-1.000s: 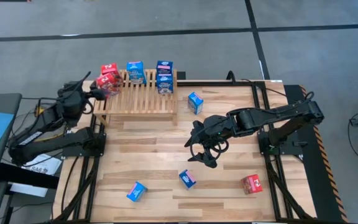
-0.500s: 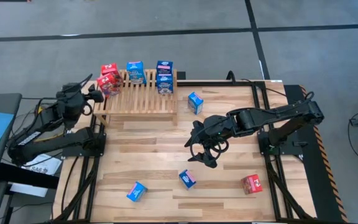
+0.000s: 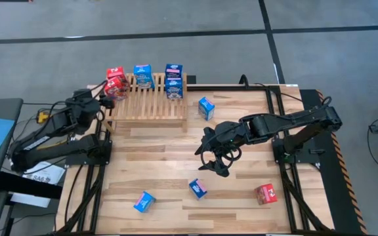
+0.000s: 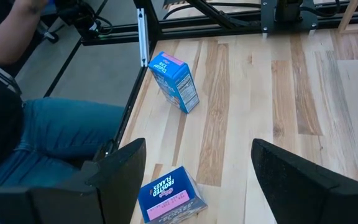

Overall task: Stack cereal on shelf
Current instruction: Put the top red cereal box the aligned with the other red cereal box on the shelf

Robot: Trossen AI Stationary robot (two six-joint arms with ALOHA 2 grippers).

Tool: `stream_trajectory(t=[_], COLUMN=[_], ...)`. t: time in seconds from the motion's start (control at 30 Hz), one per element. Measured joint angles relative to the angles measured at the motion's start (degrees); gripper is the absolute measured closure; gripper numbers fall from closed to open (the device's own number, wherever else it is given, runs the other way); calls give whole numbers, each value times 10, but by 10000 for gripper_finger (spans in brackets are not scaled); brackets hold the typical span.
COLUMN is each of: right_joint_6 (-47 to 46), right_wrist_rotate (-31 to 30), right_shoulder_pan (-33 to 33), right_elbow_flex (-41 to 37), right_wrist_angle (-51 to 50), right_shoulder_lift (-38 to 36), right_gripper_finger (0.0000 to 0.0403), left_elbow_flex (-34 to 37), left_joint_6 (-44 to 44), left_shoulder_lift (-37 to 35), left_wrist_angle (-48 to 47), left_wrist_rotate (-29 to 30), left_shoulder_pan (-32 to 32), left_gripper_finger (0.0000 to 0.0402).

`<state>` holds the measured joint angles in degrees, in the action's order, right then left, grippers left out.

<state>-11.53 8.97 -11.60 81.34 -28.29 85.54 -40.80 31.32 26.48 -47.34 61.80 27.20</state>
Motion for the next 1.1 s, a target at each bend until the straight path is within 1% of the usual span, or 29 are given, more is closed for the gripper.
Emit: stream_trajectory(t=[0.43,0.6,0.7,0.9,0.97,1.1], right_joint_6=[14,15,15,15,15,15], right_wrist_rotate=[0,0,0,0,0,0], right_shoulder_pan=[0,0,0,0,0,0], right_elbow_flex=[0,0,0,0,0,0], right_wrist_angle=[0,0,0,-2,-5,-5], right_shoulder_lift=[0,0,0,0,0,0], right_gripper_finger=[85,85,85,85,85,85], left_elbow_flex=[0,0,0,-2,-14,-48], left_joint_6=[-2,-36,-51,-52,-59,-84], left_shoulder_lift=[40,44,42,27,20,4], left_wrist_angle=[30,68,72,66,65,66], left_wrist_rotate=[5,1,1,-5,-15,-16], left_shoulder_pan=[0,0,0,0,0,0], left_gripper_finger=[118,118,118,118,118,118])
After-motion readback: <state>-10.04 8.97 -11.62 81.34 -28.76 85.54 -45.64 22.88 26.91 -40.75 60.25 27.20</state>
